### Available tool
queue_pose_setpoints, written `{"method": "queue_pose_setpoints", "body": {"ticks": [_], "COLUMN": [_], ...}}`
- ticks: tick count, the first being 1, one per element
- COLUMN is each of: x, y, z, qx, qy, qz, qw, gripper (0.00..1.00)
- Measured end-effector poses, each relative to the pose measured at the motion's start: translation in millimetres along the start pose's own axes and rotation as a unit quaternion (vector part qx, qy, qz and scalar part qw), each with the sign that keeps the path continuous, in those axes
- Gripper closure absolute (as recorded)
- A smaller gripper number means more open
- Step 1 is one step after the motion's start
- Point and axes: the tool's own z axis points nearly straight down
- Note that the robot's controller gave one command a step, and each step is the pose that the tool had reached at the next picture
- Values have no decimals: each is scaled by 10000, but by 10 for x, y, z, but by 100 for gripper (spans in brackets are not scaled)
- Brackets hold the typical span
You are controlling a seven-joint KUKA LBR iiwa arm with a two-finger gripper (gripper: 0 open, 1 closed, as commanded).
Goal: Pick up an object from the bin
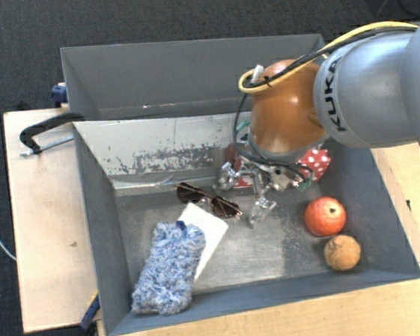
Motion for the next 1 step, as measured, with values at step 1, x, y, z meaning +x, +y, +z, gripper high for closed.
{"method": "queue_pose_setpoints", "body": {"ticks": [1], "x": [-112], "y": [196], "z": [-3], "qx": [-12], "qy": [-12], "qz": [-75], "qw": [10000], "gripper": [0]}}
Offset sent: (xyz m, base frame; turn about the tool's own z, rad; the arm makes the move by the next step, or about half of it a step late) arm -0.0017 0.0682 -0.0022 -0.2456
